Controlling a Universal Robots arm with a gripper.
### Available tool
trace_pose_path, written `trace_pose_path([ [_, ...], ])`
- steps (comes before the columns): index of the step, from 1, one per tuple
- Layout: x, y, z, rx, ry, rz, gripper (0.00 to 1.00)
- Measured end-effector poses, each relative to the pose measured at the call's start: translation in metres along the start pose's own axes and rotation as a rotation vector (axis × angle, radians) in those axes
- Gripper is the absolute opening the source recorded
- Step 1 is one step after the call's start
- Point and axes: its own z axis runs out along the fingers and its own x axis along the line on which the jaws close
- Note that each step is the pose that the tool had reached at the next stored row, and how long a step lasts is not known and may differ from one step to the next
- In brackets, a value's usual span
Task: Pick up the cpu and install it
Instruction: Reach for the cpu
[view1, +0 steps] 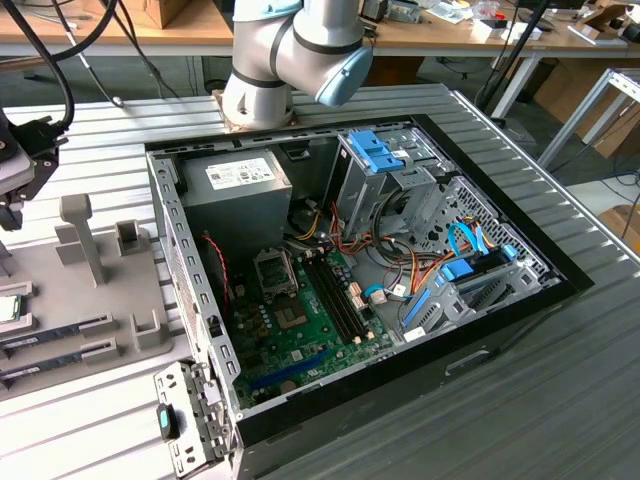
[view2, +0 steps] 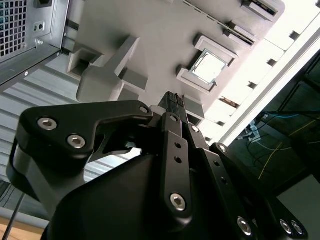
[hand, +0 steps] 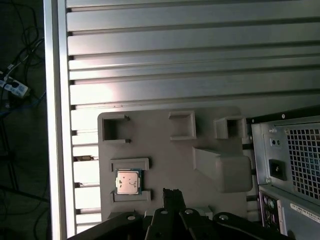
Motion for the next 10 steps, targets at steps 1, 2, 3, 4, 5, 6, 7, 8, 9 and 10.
trace_pose_path([
  [1,0.0003,0.0000,0.0000,0.0000,0.0000,0.000,0.11],
  [2,0.0006,0.0000,0.0001,-0.0001,0.0000,0.000,0.11],
  [3,0.0008,-0.0001,0.0000,0.0000,0.0000,0.000,0.11],
  [4,0.0011,-0.0001,0.0001,0.0000,0.0000,0.000,0.11],
  [5,0.0013,-0.0001,0.0001,0.0000,0.0000,0.000,0.11],
  [6,0.0014,-0.0001,0.0001,0.0000,0.0000,0.000,0.11],
  [7,0.0015,-0.0001,0.0001,-0.0001,0.0000,0.000,0.11],
  [8,0.0017,-0.0001,0.0001,0.0000,-0.0001,0.000,0.11],
  [9,0.0021,-0.0002,0.0001,0.0000,0.0000,0.000,0.11],
  [10,0.0023,-0.0002,0.0001,0.0000,0.0000,0.000,0.11],
])
